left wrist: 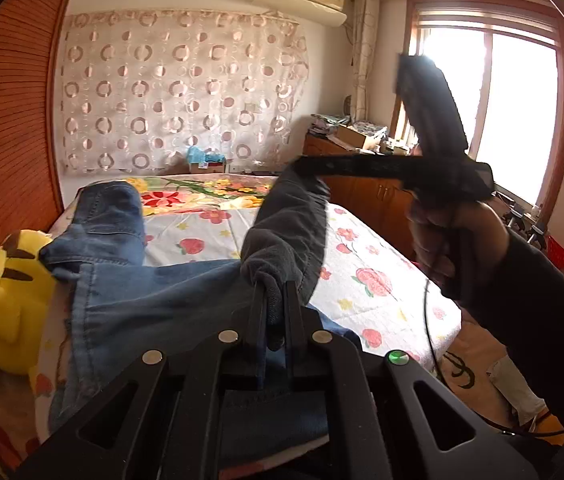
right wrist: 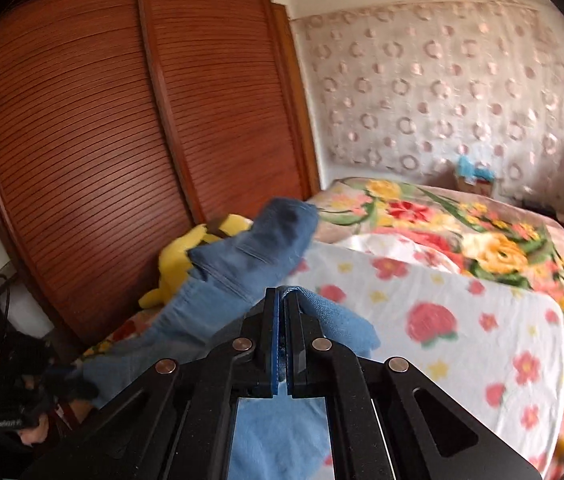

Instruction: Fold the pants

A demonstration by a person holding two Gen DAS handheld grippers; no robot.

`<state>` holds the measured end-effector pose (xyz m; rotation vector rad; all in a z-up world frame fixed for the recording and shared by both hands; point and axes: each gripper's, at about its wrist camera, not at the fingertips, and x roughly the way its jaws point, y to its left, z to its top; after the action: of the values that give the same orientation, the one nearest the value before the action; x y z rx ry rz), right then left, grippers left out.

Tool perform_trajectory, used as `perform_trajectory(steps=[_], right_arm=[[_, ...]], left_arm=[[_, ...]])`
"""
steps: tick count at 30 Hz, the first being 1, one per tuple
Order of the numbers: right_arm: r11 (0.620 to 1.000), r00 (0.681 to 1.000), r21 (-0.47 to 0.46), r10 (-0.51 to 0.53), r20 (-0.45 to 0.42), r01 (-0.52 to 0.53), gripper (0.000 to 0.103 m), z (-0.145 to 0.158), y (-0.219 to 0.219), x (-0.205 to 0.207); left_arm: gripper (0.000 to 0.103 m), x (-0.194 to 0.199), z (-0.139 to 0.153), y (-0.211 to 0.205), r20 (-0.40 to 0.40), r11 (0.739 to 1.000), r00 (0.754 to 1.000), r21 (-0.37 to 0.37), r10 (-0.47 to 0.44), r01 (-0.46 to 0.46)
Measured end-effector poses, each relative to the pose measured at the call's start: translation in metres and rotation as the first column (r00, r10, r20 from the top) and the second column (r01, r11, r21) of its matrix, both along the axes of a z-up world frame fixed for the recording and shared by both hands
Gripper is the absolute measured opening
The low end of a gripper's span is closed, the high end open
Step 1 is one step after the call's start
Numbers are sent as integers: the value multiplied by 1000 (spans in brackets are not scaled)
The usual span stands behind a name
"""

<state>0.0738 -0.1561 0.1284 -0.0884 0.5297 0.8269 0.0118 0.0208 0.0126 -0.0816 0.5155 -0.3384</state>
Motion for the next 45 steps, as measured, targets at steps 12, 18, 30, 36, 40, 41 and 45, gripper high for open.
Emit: perform_trajectory(steps=[12,18,30,36,40,41,45], right_arm=[[978,983,-105,177,-58,-182,1,-63,98,82],[968,977,-155,180,-111,-196,1,-93,133,95],[974,985,-181,118,-122,-139,20,-98,153,106],[971,997,-227,66,-50,-75,58,-90,127,100],[970,1000,-242,14,-13,-17,58,-93,88,89],[968,1000,-252,-1,-6,-1,58,-98,79,85],[958,998,-282,-55,-22,47,58,-130,47,74]], left_arm=[[8,-12,-39,33,-107,996,990,12,90,-89],[14,-3,-72,50,-182,988,971,44,153,-147],[49,2,-78,62,-188,979,961,26,203,-202],[49,15,-86,46,-192,985,967,55,170,-162],[49,23,-97,32,-208,983,965,114,163,-141],[49,24,-99,29,-207,982,964,127,165,-141],[49,29,-110,28,-209,966,955,193,210,-171]])
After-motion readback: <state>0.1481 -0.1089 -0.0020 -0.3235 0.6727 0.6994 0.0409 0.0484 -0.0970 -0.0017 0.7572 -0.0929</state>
